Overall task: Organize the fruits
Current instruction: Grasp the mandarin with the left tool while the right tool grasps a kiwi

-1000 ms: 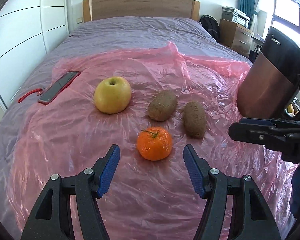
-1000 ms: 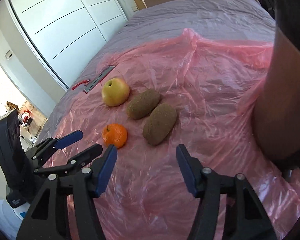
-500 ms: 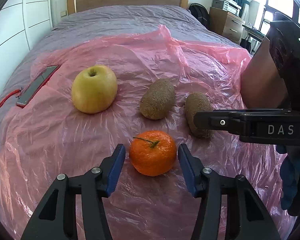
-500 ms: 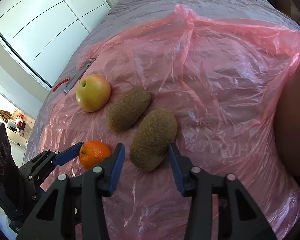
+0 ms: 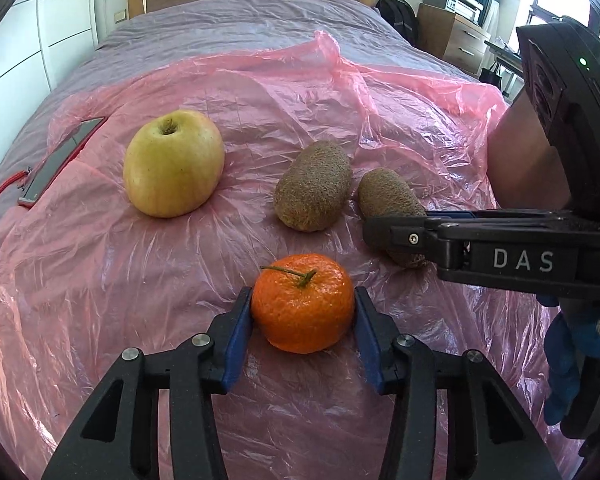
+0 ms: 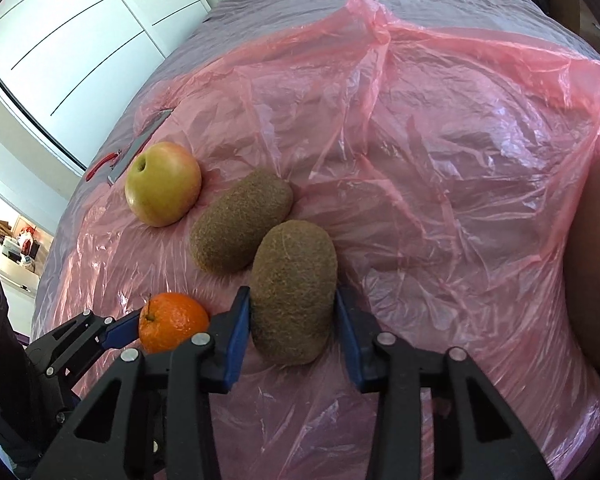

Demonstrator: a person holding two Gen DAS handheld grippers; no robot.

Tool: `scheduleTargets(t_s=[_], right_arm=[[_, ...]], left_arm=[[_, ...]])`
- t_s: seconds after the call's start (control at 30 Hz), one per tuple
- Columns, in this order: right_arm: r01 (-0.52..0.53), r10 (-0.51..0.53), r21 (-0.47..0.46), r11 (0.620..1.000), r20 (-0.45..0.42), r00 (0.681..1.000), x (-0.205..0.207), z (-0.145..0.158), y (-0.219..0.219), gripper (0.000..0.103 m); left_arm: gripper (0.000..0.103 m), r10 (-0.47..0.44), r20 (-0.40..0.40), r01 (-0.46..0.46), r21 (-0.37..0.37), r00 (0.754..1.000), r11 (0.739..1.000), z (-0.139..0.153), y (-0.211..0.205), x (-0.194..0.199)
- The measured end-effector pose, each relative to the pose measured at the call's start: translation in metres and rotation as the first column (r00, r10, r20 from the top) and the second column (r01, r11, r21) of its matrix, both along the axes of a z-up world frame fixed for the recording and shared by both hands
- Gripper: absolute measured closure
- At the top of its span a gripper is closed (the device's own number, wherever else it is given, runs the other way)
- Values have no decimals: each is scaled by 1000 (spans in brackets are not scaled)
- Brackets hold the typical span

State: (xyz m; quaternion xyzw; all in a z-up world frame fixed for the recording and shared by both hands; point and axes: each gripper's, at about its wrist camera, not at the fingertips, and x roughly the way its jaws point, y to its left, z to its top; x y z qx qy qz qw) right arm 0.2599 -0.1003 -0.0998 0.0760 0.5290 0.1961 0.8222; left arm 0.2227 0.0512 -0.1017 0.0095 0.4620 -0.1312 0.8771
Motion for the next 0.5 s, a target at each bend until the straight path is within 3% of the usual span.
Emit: scheduleTargets(t_s=[0.5], right_arm=[[-31, 26, 68, 997, 68, 997, -25, 33, -21, 71]], left_arm=[[62, 61, 44, -61, 2, 997, 998, 24, 0, -11]])
